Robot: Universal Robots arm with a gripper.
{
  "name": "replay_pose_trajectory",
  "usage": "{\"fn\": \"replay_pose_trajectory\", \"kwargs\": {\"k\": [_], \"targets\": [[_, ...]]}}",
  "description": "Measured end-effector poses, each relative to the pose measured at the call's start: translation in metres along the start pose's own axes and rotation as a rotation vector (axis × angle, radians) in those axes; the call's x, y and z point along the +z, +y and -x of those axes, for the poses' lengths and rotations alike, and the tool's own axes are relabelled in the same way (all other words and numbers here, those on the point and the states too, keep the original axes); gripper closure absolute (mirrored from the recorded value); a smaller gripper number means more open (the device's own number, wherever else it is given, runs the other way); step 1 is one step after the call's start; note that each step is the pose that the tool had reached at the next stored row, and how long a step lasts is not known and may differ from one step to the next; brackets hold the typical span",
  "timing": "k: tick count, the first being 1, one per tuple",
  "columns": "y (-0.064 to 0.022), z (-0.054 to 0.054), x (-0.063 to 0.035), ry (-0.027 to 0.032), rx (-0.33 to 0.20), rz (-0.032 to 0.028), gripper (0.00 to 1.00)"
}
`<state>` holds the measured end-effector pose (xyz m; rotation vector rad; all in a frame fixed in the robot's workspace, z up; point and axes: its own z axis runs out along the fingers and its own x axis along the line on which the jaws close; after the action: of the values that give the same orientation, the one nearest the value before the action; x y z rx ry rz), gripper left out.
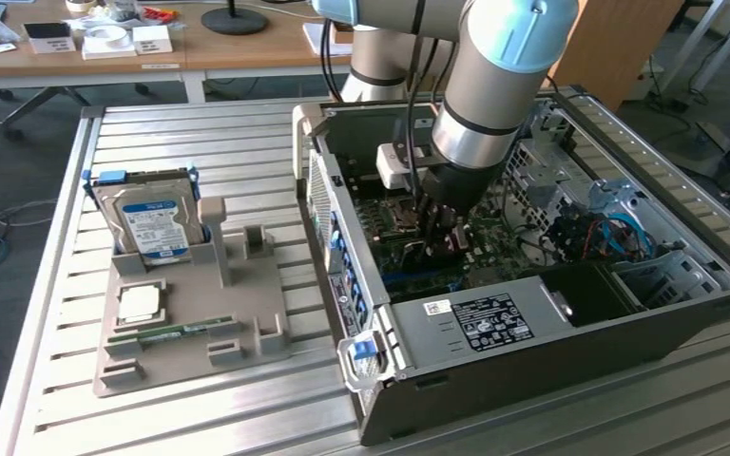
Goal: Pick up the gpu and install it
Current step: 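Insert the gpu into the slot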
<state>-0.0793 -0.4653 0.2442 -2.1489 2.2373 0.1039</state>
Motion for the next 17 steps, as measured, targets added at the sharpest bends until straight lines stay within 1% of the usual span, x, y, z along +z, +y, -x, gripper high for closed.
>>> {"fn": "replay_pose_trajectory", "kwargs": {"k": [6,17], "targets": [[0.0000,0.0000,0.0000,0.0000,0.000,-0.0001,0.72],[0.0028,-0.0004,0.0001,-0.0005,0.000,-0.0017,0.72]]}}
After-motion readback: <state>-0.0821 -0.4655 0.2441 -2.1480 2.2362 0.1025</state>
